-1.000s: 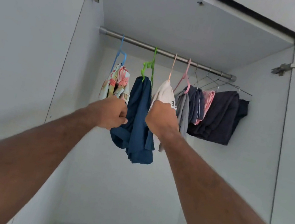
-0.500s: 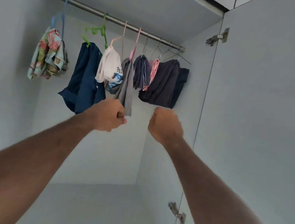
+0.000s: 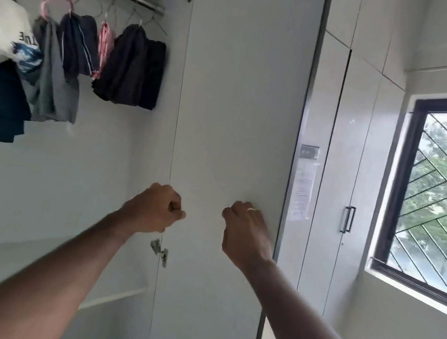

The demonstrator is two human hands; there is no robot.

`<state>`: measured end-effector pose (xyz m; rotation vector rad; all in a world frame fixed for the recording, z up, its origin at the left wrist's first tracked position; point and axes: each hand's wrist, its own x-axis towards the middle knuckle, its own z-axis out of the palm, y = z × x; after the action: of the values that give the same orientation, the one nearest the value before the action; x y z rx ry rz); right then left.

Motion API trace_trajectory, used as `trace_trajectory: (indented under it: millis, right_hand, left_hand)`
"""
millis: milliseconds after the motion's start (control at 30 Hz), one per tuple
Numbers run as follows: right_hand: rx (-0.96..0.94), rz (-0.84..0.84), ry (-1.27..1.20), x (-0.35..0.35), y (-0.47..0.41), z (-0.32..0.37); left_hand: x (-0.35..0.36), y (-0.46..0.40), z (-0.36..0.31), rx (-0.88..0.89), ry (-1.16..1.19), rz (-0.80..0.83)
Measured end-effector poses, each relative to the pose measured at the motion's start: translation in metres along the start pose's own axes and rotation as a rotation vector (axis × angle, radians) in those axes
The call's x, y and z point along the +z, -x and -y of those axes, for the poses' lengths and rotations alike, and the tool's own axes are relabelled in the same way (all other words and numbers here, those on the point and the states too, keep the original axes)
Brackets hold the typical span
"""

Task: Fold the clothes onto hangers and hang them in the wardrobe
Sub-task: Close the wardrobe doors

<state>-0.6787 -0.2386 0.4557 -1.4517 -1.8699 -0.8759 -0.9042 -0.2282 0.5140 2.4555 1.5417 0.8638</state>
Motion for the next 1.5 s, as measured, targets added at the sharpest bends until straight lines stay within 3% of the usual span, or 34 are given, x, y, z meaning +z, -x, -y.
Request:
trace_trajectory:
  millis: [100, 233, 367, 500, 700, 1000, 1200, 1367, 1500]
  right_hand:
    - [0.019, -0.165, 0.005, -0.014, 0.029, -0.024]
    - [0.364, -0.287, -0.262, -0.022, 0.058, -0.043]
    - [0.552, -0.179, -0.718, -0.015, 0.071, -0.042]
    - [0.676, -0.173, -0.747, -0.017, 0.076, -0.033]
    - [0.645, -0.184, -0.745, -0.023, 0.084, 0.005]
    - [0.425, -0.177, -0.709, -0.023, 0.118, 0.148]
    - [0.421, 0.090, -0.904, -0.004, 0.132, 0.238]
    - [0.436, 0.471, -0.891, 0.015, 0.114, 0.308]
    - [0.488, 0.335, -0.844, 0.042, 0.089, 0.343]
  left_hand:
    - [0.022, -0.006, -0.023, 0.030, 0.002, 0.024]
    - [0.044, -0.005, -0.036, 0.023, -0.001, 0.061]
    - [0.049, 0.003, -0.034, 0.003, 0.004, 0.062]
    - [0.045, 0.020, -0.028, -0.009, -0.019, 0.073]
    - [0.020, 0.070, 0.013, -0.069, 0.007, 0.061]
    - [-0.045, 0.171, 0.103, -0.155, -0.017, 0.079]
    - [-0.067, 0.243, 0.179, -0.296, -0.063, 0.073]
    - [-0.082, 0.282, 0.221, -0.370, -0.116, 0.051]
    - [-0.102, 0.300, 0.252, -0.438, -0.155, 0.017]
